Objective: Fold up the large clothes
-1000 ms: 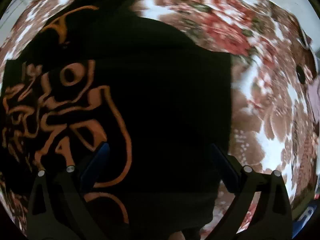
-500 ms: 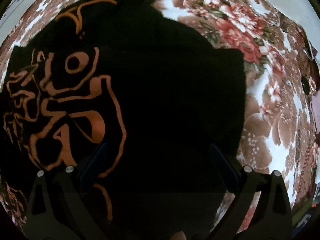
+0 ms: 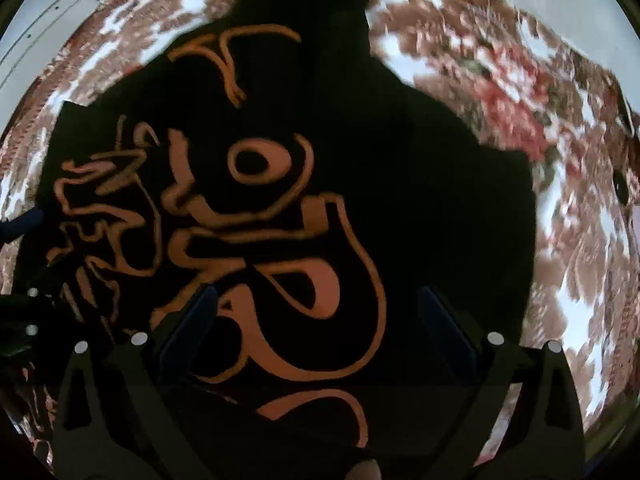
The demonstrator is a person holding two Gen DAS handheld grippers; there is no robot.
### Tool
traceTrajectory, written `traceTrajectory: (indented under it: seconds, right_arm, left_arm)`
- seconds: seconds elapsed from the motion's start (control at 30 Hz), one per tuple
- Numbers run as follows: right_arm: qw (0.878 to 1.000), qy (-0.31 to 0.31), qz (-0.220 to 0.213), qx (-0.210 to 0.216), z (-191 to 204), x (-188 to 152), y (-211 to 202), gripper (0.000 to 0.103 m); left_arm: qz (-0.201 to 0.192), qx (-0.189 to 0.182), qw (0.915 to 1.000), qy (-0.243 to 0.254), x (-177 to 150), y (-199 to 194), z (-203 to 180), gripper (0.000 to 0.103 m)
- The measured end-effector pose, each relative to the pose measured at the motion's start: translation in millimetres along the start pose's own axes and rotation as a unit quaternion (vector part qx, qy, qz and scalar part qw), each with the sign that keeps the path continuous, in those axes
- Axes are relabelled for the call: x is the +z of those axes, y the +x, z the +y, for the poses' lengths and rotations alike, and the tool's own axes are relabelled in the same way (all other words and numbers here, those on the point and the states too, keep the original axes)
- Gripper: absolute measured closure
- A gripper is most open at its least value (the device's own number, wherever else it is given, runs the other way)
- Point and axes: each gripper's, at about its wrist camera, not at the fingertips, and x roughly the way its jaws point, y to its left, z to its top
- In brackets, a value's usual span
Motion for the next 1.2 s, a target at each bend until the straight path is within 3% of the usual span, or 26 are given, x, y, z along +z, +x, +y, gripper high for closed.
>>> traceTrajectory:
  seconds: [0.1, 0.23, 0.37, 0.47, 0.73, 0.9, 1.03, 1.2]
  right_arm:
    - [1.0, -0.004, 0.013, -0.021, -5, -9, 12, 0.005]
    - [0.999, -0.005, 0.019, -0.038, -18, -20, 25, 0.005]
    - [0.999, 0.04, 0.01, -0.018, -45, -14, 12, 0.005]
    - [0.998, 0.054, -0.007, 0.006, -62, 4, -2, 0.005]
    - [0.998, 0.052, -0.042, 0.02, -91, 95, 3, 0.005]
    - [0.997, 0.044, -0.062, 0.03, -102, 158, 17, 0.005]
    - [0.997, 0.023, -0.064, 0.033, -97, 201, 38, 0.005]
    - [0.996, 0.001, -0.072, 0.045, -88, 257, 62, 0.005]
  left_arm:
    - [0.023, 0.025, 0.9994, 0.002, -10, 17, 2, 0.018]
    - [0.016, 0.071, 0.9933, 0.09, -21, 23, -15, 0.017]
    - [0.019, 0.052, 0.9944, 0.091, -6, 10, -10, 0.017]
    - [-0.01, 0.04, 0.9969, 0.068, 21, -9, 6, 0.014]
    - [-0.027, -0.01, 0.999, -0.033, 117, 17, 58, 0.014]
    - [-0.033, -0.034, 0.9968, -0.064, 176, 44, 76, 0.014]
    - [-0.026, -0.049, 0.9958, -0.072, 215, 73, 79, 0.014]
    - [-0.036, -0.064, 0.9962, -0.047, 264, 103, 73, 0.015]
